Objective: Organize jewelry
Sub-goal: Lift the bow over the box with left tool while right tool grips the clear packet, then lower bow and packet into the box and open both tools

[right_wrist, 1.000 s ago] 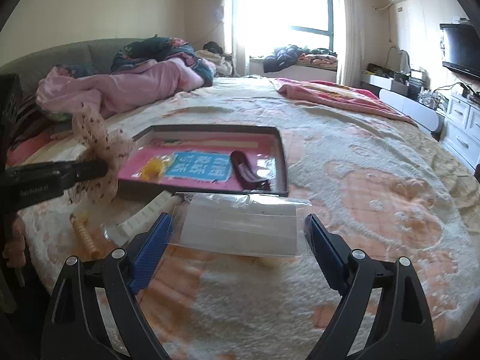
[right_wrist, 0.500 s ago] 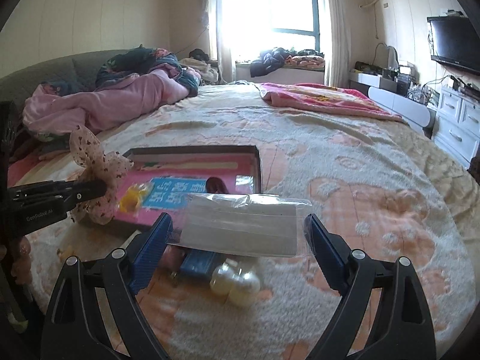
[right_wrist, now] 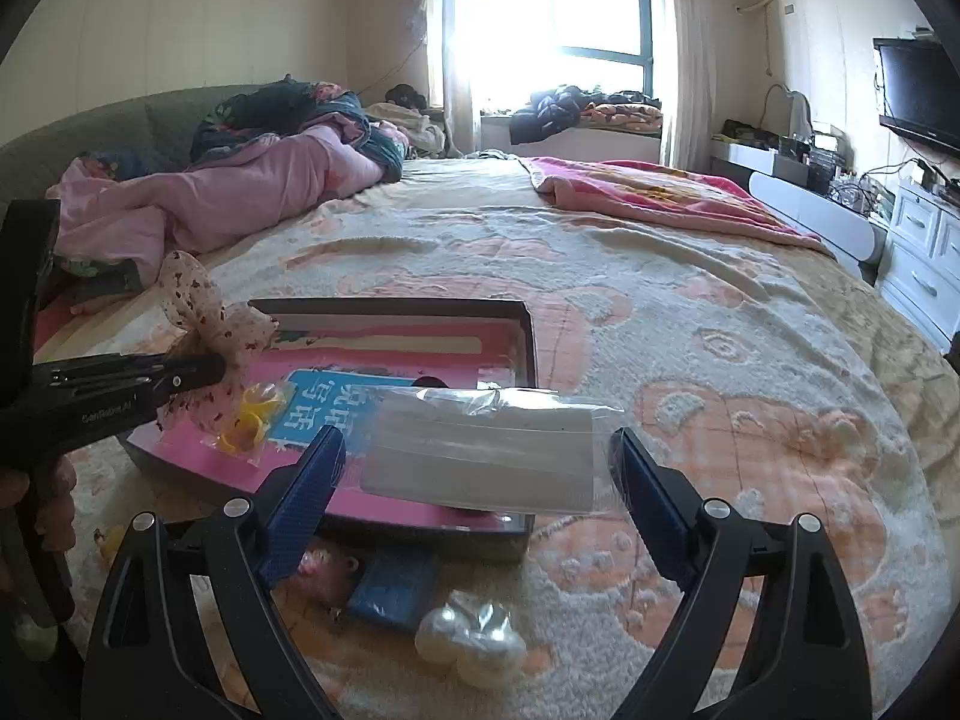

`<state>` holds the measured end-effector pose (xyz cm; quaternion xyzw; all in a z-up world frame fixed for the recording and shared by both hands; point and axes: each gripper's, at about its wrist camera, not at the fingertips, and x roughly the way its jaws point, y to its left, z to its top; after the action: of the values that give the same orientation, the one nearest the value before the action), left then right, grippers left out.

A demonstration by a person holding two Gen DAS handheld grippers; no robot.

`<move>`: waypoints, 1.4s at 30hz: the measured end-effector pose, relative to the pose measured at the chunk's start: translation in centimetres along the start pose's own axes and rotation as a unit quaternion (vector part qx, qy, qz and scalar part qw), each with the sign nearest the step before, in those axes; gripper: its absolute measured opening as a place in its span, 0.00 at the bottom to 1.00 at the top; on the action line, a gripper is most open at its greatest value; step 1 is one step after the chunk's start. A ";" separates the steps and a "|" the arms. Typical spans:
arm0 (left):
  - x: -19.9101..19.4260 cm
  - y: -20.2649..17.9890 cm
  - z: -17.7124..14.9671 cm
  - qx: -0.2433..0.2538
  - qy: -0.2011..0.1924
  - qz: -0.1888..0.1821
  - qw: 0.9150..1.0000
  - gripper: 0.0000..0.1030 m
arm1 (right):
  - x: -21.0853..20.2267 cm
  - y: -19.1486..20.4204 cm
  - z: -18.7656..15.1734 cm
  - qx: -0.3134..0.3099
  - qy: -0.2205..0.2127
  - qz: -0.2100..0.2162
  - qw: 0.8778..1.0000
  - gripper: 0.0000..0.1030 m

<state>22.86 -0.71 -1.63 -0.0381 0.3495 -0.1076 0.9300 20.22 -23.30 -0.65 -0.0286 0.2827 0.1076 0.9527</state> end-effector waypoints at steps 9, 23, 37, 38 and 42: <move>1.0 3.1 0.7 -0.033 0.004 0.025 0.999 0.13 | 2.4 0.8 1.3 -0.008 0.016 0.015 1.000 0.84; 3.3 5.6 0.7 -0.045 0.029 0.056 0.997 0.15 | 8.2 4.2 2.1 -0.025 0.086 0.041 0.995 0.84; 4.0 5.7 0.3 -0.041 0.043 0.057 0.997 0.18 | 10.4 5.5 0.8 -0.028 0.130 0.048 0.990 0.84; 4.0 5.6 0.2 -0.041 0.044 0.056 0.997 0.18 | 10.5 5.5 0.7 -0.028 0.133 0.049 0.990 0.84; 4.1 5.5 0.1 -0.039 0.046 0.055 0.997 0.21 | 10.5 5.3 0.5 -0.022 0.134 0.054 0.989 0.85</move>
<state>26.88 3.74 -4.98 -0.0498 0.3971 -0.0442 0.9154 27.89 -16.07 -5.90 -0.0482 0.4066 0.1598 0.8983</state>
